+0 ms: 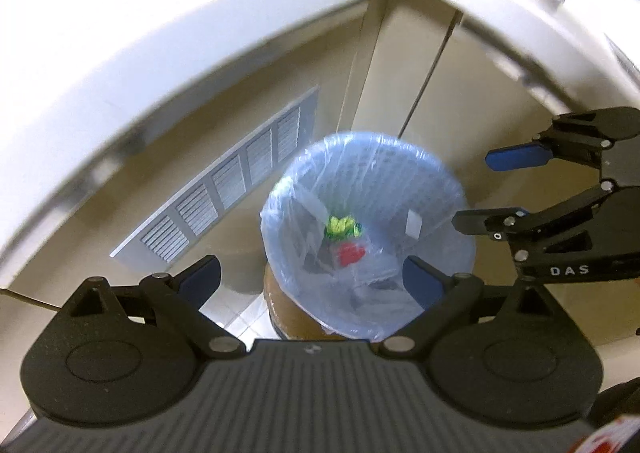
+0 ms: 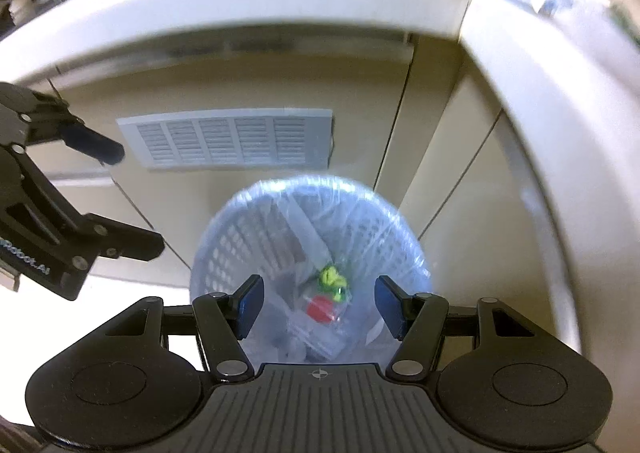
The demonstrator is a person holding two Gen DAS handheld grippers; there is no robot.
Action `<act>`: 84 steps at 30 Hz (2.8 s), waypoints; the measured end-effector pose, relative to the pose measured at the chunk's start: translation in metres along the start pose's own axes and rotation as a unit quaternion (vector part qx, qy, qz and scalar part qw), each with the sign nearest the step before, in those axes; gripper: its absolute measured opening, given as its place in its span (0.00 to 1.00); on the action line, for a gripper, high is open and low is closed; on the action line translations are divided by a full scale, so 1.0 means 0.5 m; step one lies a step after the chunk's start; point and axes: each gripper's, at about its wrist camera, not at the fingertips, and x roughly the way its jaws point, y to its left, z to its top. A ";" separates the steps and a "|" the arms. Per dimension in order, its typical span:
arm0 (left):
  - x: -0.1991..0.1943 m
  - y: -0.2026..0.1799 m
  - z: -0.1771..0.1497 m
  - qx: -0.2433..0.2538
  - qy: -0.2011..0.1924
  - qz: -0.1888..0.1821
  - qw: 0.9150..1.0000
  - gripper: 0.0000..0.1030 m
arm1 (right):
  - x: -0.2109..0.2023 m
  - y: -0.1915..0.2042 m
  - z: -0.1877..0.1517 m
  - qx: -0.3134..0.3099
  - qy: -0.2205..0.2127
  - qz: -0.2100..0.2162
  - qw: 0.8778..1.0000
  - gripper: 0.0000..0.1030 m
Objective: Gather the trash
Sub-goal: 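Grasp the orange food bag with the left gripper while the right gripper grasps the bubble wrap, then lift the orange bag with the left gripper while the right gripper lifts the bubble wrap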
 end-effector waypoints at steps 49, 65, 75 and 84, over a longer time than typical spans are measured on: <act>-0.041 -0.012 0.404 0.007 -0.187 0.093 0.978 0.74 | -0.105 -0.314 0.188 -0.103 -0.101 -0.144 0.979 0.07; -0.082 -0.010 0.384 -0.007 -0.208 0.088 0.974 0.29 | -0.220 -0.332 0.181 0.083 -0.161 -0.074 0.981 0.06; -0.149 -0.013 0.335 -0.016 -0.228 0.059 0.972 0.29 | -0.277 -0.299 0.176 0.099 -0.194 -0.104 0.970 0.06; -0.202 -0.034 0.274 -0.011 -0.224 0.008 0.974 0.29 | -0.310 -0.225 0.170 0.106 -0.195 -0.036 0.975 0.06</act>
